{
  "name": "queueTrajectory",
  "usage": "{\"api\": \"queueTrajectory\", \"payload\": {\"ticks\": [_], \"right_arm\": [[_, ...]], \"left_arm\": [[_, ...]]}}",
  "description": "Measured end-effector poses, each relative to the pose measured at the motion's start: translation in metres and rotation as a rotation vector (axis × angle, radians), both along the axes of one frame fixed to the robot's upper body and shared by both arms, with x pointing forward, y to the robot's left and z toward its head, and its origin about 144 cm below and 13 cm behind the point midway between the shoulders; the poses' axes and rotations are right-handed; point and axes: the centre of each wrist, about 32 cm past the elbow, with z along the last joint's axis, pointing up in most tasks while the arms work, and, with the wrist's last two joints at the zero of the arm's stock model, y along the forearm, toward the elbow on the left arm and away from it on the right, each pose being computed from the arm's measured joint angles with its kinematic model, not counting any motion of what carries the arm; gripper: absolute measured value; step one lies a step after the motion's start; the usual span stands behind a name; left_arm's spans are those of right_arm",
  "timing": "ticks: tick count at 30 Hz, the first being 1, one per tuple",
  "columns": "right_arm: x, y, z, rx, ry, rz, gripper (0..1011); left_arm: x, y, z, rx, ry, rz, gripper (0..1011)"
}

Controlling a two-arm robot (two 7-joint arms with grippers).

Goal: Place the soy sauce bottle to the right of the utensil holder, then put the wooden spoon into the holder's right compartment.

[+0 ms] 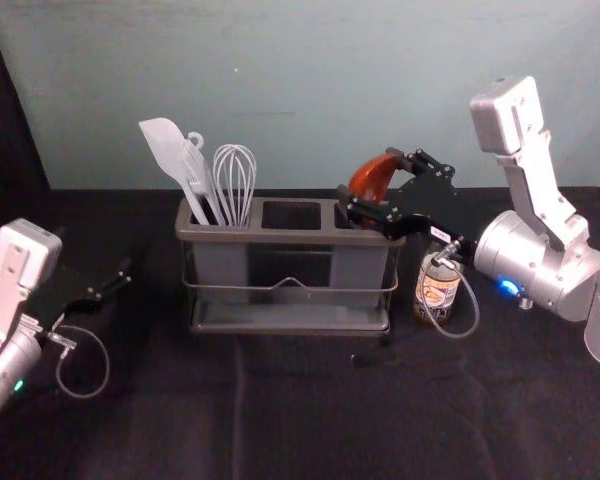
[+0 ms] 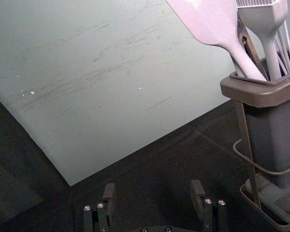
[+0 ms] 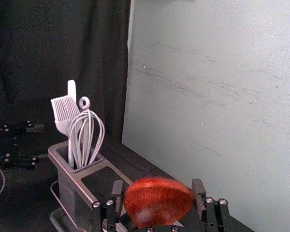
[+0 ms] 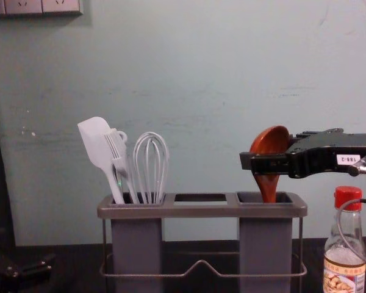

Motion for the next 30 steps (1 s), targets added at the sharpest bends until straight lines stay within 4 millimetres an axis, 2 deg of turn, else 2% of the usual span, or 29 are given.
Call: {"api": "queueTrajectory", "payload": {"ticks": [5,15,21,30], "right_arm": [[0.000,0.000,0.000,0.000,-0.001,0.000,1000],[0.000,0.000,0.000,0.000,-0.003,0.001,1002],[-0.021,0.008,0.005,-0.010,-0.084,-0.076,1002],[-0.062,0.022,-0.010,0.029,-0.178,-0.242,1002]], "left_arm": [[0.000,0.000,0.000,0.000,0.000,0.000,1012],[0.000,0.000,0.000,0.000,0.000,0.000,1012],[0.000,0.000,0.000,0.000,0.000,0.000,1011],[0.000,0.000,0.000,0.000,0.000,0.000,1011]]}}
